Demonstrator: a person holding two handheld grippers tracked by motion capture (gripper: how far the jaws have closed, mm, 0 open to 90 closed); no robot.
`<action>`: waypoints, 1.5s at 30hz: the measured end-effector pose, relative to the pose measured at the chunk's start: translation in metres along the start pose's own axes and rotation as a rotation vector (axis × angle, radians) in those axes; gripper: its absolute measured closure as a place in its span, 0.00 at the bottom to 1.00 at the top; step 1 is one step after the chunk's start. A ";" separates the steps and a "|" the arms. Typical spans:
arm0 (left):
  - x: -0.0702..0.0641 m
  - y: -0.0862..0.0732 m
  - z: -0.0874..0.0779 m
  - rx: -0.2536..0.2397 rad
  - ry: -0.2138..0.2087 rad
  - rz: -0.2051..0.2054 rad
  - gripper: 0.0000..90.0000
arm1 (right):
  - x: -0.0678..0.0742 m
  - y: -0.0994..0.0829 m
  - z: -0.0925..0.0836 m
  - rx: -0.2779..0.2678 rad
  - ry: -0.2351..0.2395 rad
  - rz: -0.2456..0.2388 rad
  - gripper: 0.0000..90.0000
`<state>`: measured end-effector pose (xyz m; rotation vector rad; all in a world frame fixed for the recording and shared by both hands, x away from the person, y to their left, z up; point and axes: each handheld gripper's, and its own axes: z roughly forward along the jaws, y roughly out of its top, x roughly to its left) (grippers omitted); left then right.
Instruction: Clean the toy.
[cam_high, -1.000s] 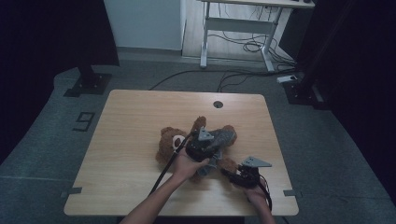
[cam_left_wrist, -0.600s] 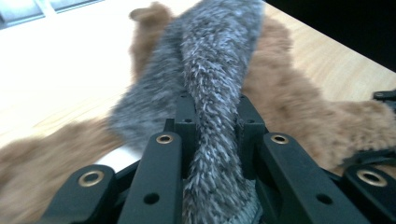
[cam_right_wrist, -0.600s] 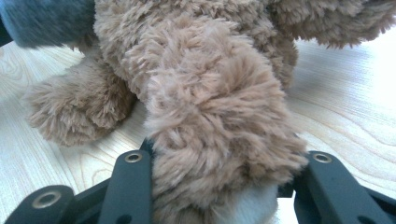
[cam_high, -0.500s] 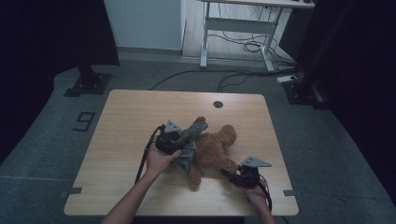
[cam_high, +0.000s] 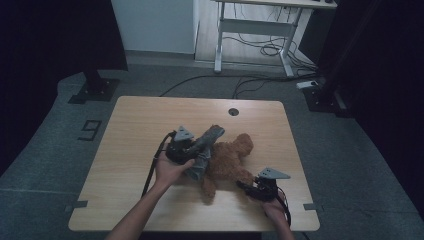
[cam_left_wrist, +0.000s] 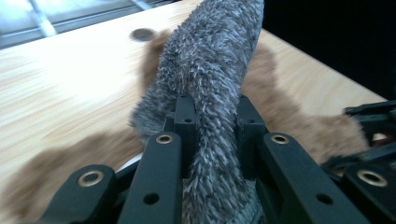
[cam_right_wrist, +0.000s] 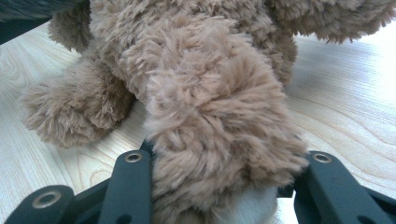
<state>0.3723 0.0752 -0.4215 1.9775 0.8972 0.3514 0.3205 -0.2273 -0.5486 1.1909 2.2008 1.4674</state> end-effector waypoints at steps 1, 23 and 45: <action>-0.006 0.004 0.005 -0.002 -0.014 0.007 0.84 | 0.000 0.000 0.000 0.000 -0.001 -0.002 0.62; -0.042 0.024 0.080 0.115 -0.063 0.036 0.83 | 0.001 -0.002 0.001 0.006 -0.003 0.008 0.62; 0.010 0.005 0.014 0.080 0.053 0.002 0.83 | 0.001 -0.002 0.001 0.005 -0.008 0.015 0.61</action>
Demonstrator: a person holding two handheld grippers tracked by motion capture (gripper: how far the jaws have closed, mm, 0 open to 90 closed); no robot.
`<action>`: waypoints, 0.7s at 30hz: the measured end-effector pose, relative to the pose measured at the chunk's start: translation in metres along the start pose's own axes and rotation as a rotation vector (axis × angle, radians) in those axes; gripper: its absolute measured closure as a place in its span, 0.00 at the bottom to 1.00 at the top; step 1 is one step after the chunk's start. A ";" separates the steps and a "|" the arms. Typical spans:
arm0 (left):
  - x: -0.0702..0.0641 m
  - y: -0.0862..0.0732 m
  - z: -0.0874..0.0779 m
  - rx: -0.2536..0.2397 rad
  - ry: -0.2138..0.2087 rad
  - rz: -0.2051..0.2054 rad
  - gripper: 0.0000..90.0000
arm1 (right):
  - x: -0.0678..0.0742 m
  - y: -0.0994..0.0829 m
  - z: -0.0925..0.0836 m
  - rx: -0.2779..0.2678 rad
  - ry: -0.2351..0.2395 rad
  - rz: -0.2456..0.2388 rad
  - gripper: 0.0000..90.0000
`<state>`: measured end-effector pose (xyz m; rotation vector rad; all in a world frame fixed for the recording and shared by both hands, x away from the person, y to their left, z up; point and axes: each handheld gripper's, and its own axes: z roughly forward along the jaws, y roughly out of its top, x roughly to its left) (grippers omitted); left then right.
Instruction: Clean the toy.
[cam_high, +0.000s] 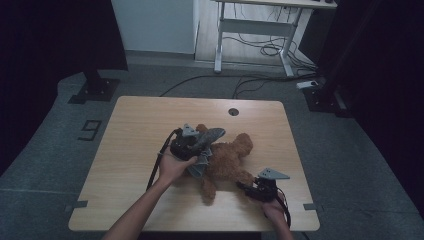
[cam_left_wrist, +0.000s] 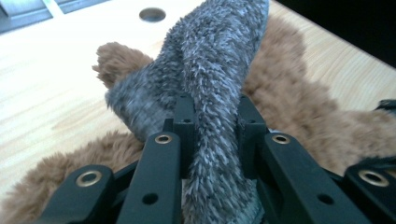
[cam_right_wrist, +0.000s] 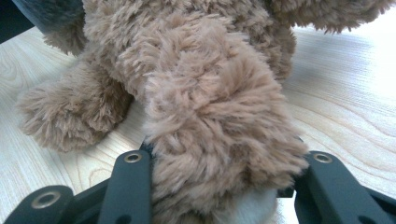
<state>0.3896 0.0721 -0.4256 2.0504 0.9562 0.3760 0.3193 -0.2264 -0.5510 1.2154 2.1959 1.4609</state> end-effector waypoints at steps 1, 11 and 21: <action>-0.003 0.004 0.000 -0.007 -0.007 0.006 0.83 | 0.000 0.000 0.000 -0.001 0.000 0.004 0.61; -0.059 0.038 0.051 0.017 -0.078 0.090 0.83 | 0.000 0.000 0.000 -0.008 0.001 0.002 0.61; -0.080 0.048 0.101 0.079 -0.112 0.099 0.83 | -0.001 -0.001 -0.001 -0.010 0.008 0.009 0.61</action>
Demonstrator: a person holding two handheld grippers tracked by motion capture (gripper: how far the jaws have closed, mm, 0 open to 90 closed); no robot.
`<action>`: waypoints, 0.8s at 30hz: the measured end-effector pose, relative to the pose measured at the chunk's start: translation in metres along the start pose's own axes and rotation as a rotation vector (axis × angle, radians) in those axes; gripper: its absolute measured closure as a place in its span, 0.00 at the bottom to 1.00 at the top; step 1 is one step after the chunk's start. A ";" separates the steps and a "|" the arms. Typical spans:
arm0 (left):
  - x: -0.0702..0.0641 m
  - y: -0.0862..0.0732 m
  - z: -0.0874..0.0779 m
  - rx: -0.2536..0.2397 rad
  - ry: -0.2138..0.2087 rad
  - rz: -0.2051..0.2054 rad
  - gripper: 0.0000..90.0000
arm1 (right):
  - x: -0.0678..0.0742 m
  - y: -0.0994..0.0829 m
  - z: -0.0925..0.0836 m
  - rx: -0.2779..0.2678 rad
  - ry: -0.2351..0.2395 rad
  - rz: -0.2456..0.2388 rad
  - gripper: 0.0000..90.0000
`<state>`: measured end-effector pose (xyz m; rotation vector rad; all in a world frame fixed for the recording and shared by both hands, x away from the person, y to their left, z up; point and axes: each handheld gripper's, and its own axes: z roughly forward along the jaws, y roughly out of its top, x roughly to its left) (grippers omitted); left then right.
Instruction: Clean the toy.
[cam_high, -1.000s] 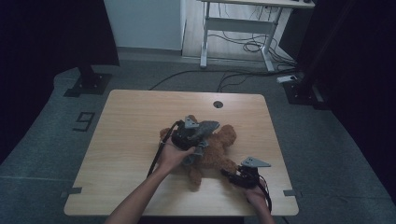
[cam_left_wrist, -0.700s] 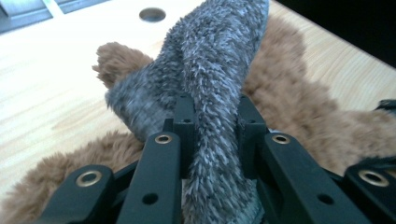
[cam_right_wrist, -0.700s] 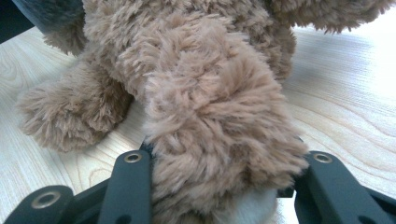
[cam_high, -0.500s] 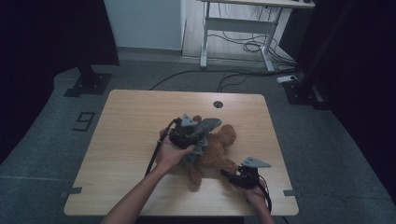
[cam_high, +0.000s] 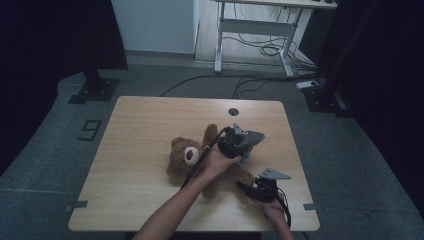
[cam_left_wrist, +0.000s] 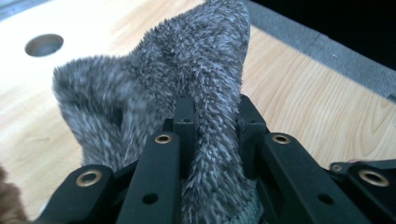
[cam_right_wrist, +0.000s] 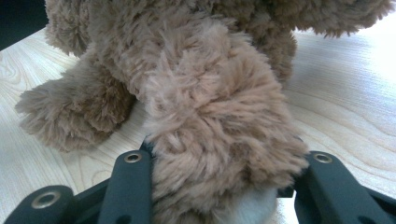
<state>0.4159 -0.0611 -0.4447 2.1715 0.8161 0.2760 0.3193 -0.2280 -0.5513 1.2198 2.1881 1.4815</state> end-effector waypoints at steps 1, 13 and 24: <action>0.002 -0.002 0.002 0.001 -0.002 -0.004 0.83 | 0.000 0.000 0.000 0.000 0.000 0.001 0.61; 0.022 -0.015 -0.027 -0.037 0.015 -0.052 0.83 | 0.001 0.000 0.000 0.008 -0.007 -0.007 0.61; 0.041 -0.054 -0.073 -0.077 0.060 -0.083 0.83 | 0.002 0.000 0.002 0.014 -0.021 0.006 0.61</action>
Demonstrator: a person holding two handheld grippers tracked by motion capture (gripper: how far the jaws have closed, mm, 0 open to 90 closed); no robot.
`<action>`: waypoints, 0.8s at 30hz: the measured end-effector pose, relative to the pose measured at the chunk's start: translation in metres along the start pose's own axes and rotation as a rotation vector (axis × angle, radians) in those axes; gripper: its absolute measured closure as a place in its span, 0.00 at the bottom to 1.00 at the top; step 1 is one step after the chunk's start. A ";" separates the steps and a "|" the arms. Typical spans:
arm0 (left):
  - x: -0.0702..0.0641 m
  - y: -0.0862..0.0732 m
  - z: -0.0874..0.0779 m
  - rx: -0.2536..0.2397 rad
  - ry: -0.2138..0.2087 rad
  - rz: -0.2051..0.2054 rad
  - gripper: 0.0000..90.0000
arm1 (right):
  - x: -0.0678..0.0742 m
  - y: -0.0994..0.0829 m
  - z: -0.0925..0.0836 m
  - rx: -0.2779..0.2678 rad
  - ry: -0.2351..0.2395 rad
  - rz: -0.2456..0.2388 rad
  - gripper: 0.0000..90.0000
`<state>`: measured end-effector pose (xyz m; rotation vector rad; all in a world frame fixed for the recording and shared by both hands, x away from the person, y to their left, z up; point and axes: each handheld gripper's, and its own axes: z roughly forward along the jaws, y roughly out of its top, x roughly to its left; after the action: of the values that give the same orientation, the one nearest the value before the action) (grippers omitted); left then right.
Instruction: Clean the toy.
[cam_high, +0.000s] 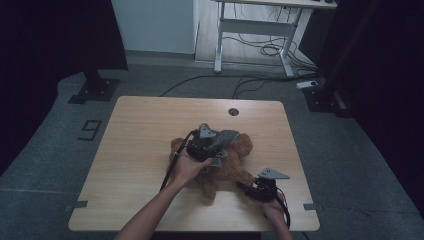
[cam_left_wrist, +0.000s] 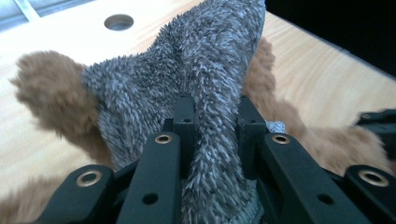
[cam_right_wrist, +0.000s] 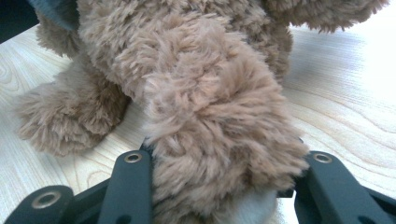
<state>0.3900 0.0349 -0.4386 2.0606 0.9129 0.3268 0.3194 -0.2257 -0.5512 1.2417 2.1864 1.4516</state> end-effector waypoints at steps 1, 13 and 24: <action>-0.001 -0.003 -0.004 -0.006 -0.007 0.002 0.83 | 0.000 0.000 0.000 0.002 0.001 0.004 0.61; -0.071 0.000 0.009 -0.047 -0.117 0.139 0.83 | -0.001 0.001 0.000 -0.001 0.003 0.013 0.61; -0.034 -0.024 -0.009 -0.072 -0.037 0.080 0.83 | -0.002 0.001 0.000 -0.004 0.006 0.007 0.61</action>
<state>0.3499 0.0256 -0.4493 2.0335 0.7864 0.3582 0.3214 -0.2272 -0.5513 1.2459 2.1835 1.4634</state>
